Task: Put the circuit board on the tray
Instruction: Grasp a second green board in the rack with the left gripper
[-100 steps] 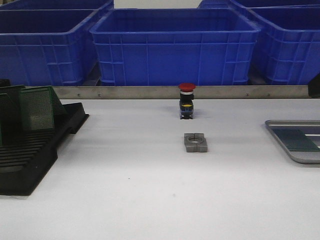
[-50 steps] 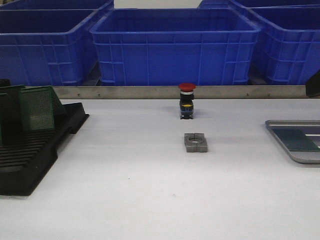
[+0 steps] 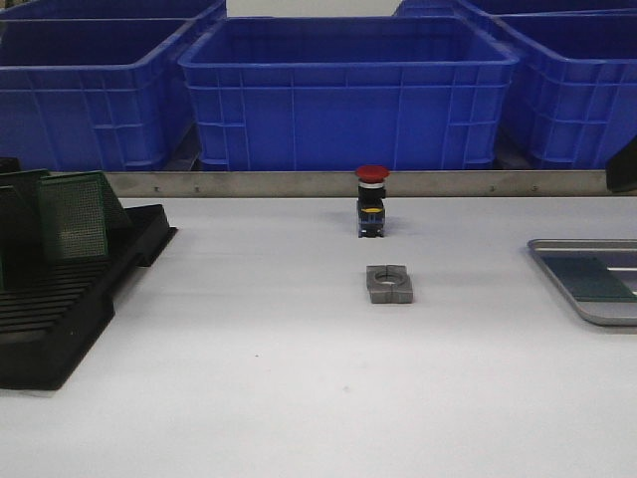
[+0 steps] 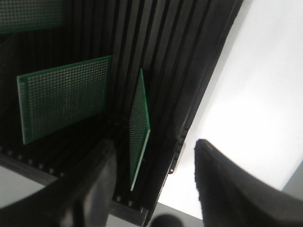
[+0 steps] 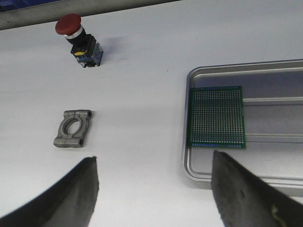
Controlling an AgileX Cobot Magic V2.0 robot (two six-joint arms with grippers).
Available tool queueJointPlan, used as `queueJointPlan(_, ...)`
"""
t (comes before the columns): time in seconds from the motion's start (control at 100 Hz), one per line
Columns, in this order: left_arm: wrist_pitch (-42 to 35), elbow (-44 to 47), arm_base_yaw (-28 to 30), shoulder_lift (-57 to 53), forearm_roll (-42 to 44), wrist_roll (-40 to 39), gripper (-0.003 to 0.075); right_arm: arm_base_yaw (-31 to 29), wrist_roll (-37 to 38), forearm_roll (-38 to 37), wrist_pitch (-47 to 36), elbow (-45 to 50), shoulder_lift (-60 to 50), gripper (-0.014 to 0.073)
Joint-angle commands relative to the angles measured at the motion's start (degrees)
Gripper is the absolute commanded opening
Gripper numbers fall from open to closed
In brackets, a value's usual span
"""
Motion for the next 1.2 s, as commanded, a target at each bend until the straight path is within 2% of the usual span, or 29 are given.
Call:
queueJointPlan(0.0,-0.51,-1.25,0.07,0.03,-0.56,-0.15,0.0356,-0.19,-0.32,0.64,2.17,-1.57,-1.37,0.0526)
queueJointPlan(0.45,-1.33,-1.25,0.07,7.75,3.0,-0.49,0.0339,-0.19,-0.32,0.64,2.28,-1.57,-1.37,0.0526)
queueJointPlan(0.55,-2.13,-1.25,0.07,7.89,4.1,-0.77,0.0253,-0.19,-0.32,0.64,2.28,-1.57,-1.37,0.0526)
queueJointPlan(0.74,-2.16,-1.25,0.07,7.89,5.2,-0.77,-0.002,-0.19,-0.32,0.64,2.28,-1.57,-1.37,0.0526)
queueJointPlan(0.89,-0.94,-1.35,0.07,7.67,5.53,-0.77,-0.002,-0.19,-0.32,0.64,2.28,-1.57,-1.37,0.0526)
queueJointPlan(1.08,4.96,-2.86,-0.04,5.71,5.67,-0.77,-0.002,-0.19,-0.32,0.66,2.55,-1.57,-1.37,0.0526)
queueJointPlan(1.19,6.18,-4.27,-0.04,3.61,5.25,-4.37,-0.002,-0.19,-0.32,0.98,2.7,-1.57,-1.37,0.0526)
